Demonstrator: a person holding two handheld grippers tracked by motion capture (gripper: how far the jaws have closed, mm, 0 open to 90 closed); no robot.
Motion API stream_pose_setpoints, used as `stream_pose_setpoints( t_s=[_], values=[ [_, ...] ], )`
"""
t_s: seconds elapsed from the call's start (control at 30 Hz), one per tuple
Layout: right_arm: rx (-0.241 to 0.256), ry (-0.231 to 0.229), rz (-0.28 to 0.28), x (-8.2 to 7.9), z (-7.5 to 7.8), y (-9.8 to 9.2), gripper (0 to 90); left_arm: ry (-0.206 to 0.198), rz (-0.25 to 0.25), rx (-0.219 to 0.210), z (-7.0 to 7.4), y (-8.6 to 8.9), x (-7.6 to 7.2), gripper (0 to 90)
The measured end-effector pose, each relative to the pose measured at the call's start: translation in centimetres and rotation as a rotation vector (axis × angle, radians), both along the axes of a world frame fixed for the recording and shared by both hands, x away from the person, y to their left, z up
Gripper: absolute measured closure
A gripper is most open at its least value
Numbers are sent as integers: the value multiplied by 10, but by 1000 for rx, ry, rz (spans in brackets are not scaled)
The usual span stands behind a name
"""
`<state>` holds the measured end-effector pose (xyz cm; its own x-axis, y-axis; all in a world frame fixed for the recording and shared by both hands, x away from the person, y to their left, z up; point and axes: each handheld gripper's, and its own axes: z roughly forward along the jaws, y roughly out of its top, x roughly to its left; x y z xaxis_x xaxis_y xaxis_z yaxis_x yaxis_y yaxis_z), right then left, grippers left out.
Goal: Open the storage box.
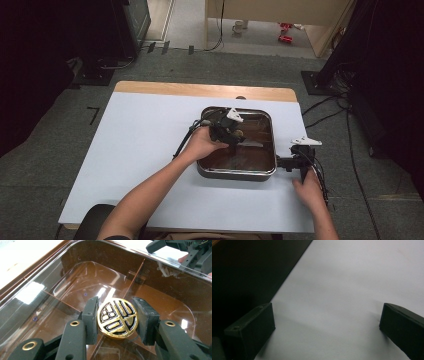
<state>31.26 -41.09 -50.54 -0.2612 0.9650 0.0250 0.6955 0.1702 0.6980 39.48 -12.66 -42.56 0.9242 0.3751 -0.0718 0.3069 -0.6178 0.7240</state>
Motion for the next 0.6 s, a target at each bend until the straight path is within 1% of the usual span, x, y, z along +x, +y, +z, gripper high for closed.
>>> stream_pose_setpoints(
  t_s=[0.13,0.2,0.23,0.27,0.3,0.37,0.43,0.47,0.57,0.6],
  values=[
    [-1,0,1,0,0,0,0,21,11,6,3,0,1,591],
    [-1,-1,1,0,0,0,0,54,9,5,7,1,3,591],
    [0,1,0,0,0,0,0,61,16,-5,9,2,3,591],
    [0,1,0,0,0,0,0,61,16,-5,9,2,3,591],
    [-1,0,0,0,0,0,0,66,13,-17,12,3,3,591],
    [0,0,0,0,0,0,0,53,17,-37,20,5,2,591],
    [0,0,0,0,0,0,0,24,10,-45,32,9,-1,592],
    [0,0,0,0,0,0,0,24,10,-45,32,9,-1,592],
    [-1,0,0,0,0,0,0,17,5,-56,43,16,-5,592],
    [-1,0,1,0,0,0,0,20,2,-60,48,22,-7,591]
  ],
)
